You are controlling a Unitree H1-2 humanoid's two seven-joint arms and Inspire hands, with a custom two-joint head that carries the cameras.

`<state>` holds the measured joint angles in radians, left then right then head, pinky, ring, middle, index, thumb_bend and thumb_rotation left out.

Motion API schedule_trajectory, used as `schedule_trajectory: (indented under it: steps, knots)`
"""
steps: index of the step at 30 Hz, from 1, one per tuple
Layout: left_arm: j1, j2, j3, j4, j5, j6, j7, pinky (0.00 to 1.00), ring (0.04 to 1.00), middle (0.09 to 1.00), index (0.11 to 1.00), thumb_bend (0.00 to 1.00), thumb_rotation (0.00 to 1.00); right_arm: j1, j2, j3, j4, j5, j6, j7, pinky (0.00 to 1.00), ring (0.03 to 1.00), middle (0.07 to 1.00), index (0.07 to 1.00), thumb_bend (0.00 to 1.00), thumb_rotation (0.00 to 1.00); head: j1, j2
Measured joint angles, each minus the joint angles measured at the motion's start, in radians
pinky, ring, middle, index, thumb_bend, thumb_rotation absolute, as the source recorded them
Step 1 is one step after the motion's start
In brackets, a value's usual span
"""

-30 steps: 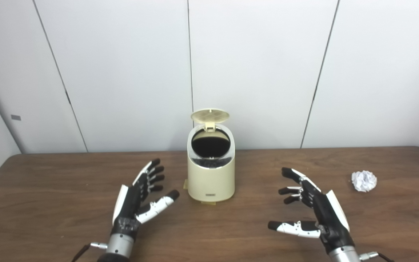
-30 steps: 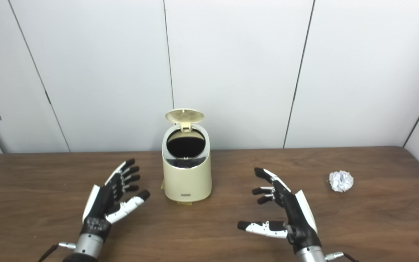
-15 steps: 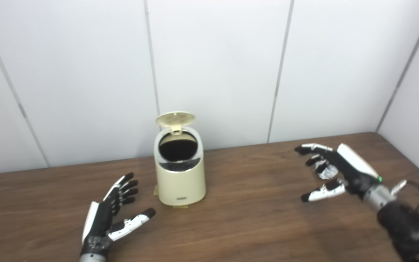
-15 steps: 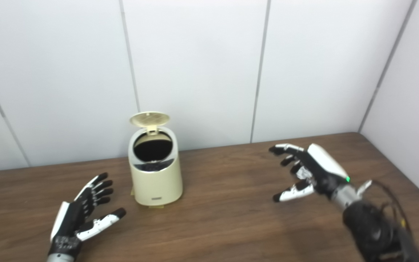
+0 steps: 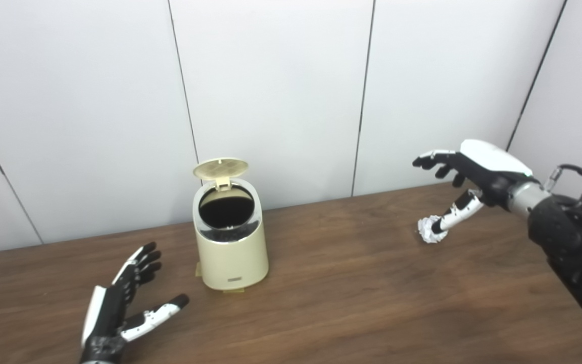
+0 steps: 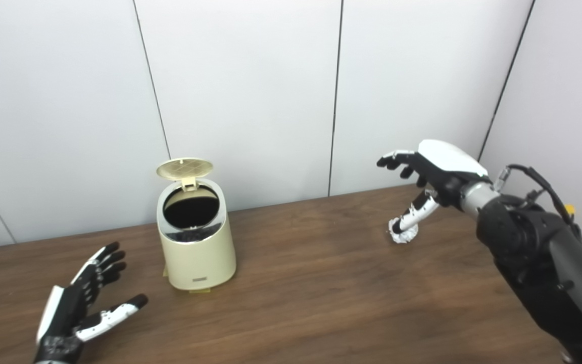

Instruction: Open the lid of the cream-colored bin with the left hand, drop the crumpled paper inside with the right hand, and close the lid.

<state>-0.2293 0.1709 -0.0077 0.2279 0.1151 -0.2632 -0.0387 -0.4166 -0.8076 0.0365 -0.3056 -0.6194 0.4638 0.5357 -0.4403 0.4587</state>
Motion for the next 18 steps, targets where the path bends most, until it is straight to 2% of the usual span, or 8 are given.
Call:
schedule_trajectory:
  steps: [3,6,8,15,18]
  knots:
    - [-0.002,0.002,0.001,0.006,-0.002,-0.001,-0.002,0.81,0.833,0.869,0.932,0.80,0.17,-0.015,-0.018,0.048,0.068,-0.049,-0.001,0.024,0.63,0.744,0.802,0.809,0.86,0.00,-0.002,0.000]
    - [-0.002,0.005,0.003,0.006,-0.004,-0.002,-0.004,0.78,0.833,0.869,0.930,0.80,0.16,-0.027,-0.034,0.082,0.126,-0.084,-0.007,0.032,0.54,0.679,0.788,0.801,0.86,0.00,-0.005,0.002]
    - [-0.001,0.009,0.003,0.006,-0.004,-0.002,-0.007,0.78,0.830,0.868,0.927,0.80,0.17,-0.052,-0.038,0.105,0.171,-0.105,-0.022,0.033,0.52,0.669,0.789,0.801,0.87,0.01,-0.008,0.003]
    - [-0.001,0.010,0.002,0.005,-0.004,-0.002,-0.010,0.77,0.826,0.872,0.930,0.80,0.16,-0.149,-0.040,0.205,0.301,-0.196,-0.053,0.055,0.67,0.801,0.825,0.823,0.85,0.09,-0.012,0.014]
    - [-0.001,0.012,0.002,0.002,-0.003,0.001,-0.011,0.75,0.825,0.885,0.930,0.80,0.17,-0.192,-0.037,0.234,0.370,-0.214,-0.064,0.070,0.59,0.748,0.847,0.850,0.89,0.18,-0.008,0.018]
